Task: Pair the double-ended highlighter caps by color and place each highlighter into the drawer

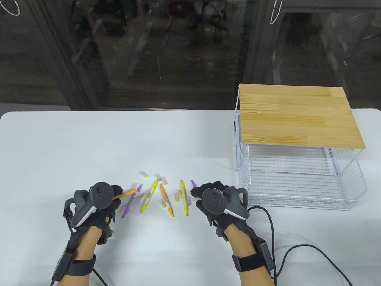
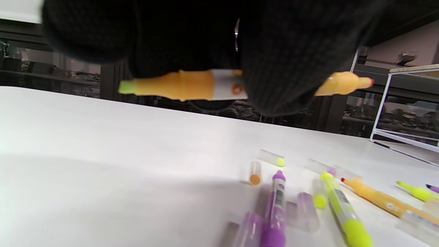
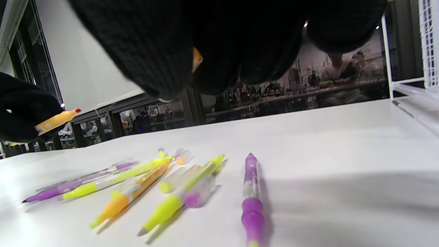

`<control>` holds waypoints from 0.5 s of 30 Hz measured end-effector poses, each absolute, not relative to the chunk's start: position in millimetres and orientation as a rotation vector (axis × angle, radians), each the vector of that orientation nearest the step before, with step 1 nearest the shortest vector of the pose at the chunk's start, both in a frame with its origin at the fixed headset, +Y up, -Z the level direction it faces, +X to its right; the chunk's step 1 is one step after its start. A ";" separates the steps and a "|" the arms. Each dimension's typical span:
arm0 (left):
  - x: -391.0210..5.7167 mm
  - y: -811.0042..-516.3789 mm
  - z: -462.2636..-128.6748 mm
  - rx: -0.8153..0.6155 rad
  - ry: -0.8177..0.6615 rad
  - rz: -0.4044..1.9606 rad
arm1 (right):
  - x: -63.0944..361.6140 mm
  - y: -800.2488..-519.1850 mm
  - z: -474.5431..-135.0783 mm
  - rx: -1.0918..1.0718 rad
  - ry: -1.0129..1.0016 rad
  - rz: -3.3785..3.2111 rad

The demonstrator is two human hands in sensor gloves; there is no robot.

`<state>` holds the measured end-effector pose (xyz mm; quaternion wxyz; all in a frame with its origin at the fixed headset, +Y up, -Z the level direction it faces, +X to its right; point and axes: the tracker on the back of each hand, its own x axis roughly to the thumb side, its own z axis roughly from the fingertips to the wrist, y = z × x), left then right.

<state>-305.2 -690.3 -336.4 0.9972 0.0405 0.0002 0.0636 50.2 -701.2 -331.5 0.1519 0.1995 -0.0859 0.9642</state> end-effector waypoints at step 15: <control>-275.9 -682.5 -322.9 0.174 -0.123 0.112 | 60.8 -697.8 -320.5 0.539 -0.351 2.665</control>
